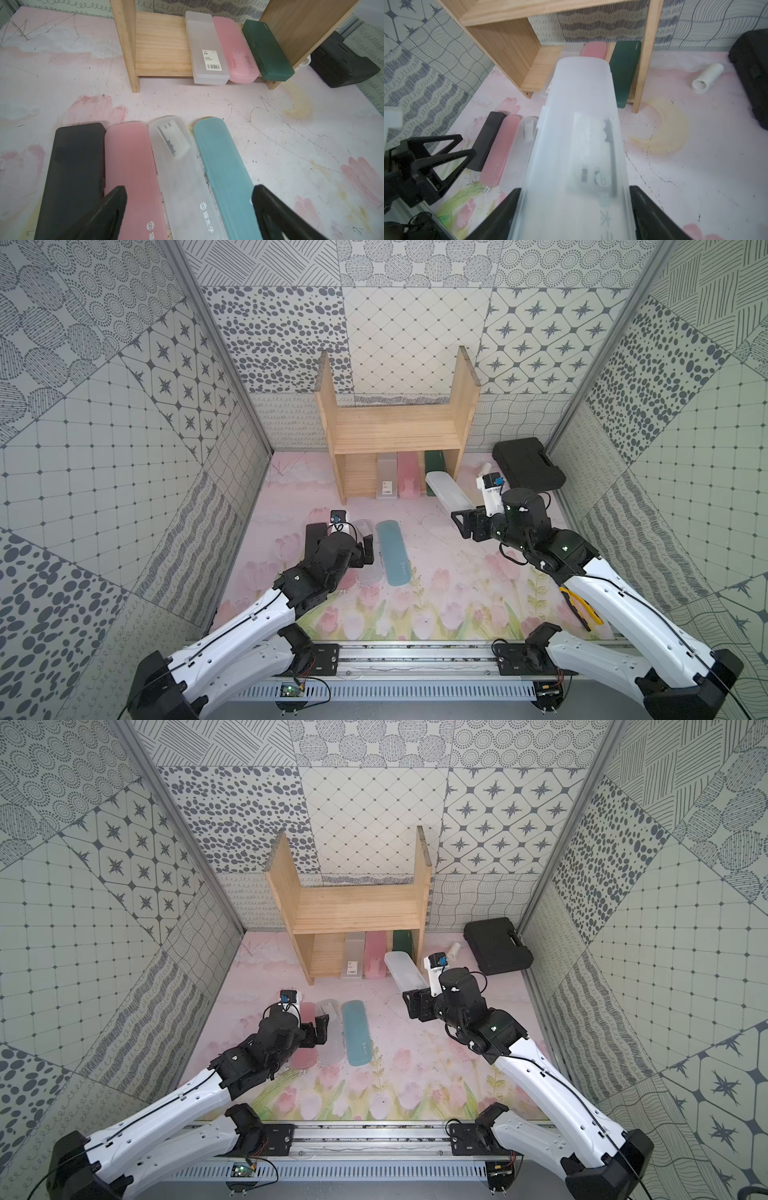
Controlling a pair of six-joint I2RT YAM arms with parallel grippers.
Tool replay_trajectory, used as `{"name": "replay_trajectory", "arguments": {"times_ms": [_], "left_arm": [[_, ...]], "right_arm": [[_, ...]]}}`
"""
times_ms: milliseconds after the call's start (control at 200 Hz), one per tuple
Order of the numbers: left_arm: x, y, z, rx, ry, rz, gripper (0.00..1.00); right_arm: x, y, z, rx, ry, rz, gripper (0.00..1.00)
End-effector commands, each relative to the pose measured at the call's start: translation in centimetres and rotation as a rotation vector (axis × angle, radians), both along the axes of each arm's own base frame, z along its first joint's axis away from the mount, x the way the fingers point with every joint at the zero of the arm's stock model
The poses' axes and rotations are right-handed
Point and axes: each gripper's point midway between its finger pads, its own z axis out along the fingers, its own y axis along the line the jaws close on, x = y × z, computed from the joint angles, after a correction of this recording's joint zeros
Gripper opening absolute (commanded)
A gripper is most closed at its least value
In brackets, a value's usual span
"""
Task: Remove the pencil cases from the shelf
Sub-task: Place the pencil case at the center of the board.
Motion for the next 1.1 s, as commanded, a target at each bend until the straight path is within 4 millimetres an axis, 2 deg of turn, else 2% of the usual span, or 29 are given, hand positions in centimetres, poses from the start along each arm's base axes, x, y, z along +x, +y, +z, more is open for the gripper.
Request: {"name": "replay_trajectory", "arguments": {"times_ms": [0,335,625,855,1095], "left_arm": [[0.4,0.2,0.9,0.003,-0.045,0.010,0.99],[0.4,0.5,0.9,0.010,-0.049,0.021,0.99],[0.6,0.6,0.7,0.021,-0.051,0.031,0.99],[0.6,0.7,0.6,0.028,-0.051,0.035,0.99],[0.7,0.7,0.4,0.031,-0.047,0.038,0.99]], "right_arm": [[-0.5,0.9,-0.6,0.035,0.013,0.030,0.76],[-0.7,2.6,-6.7,-0.026,0.089,0.067,0.77],[0.2,4.4,-10.6,-0.152,0.052,0.052,0.77],[1.0,5.8,-14.5,-0.246,0.036,0.034,0.77],[1.0,6.2,-18.1,-0.297,0.024,0.007,0.77]]}}
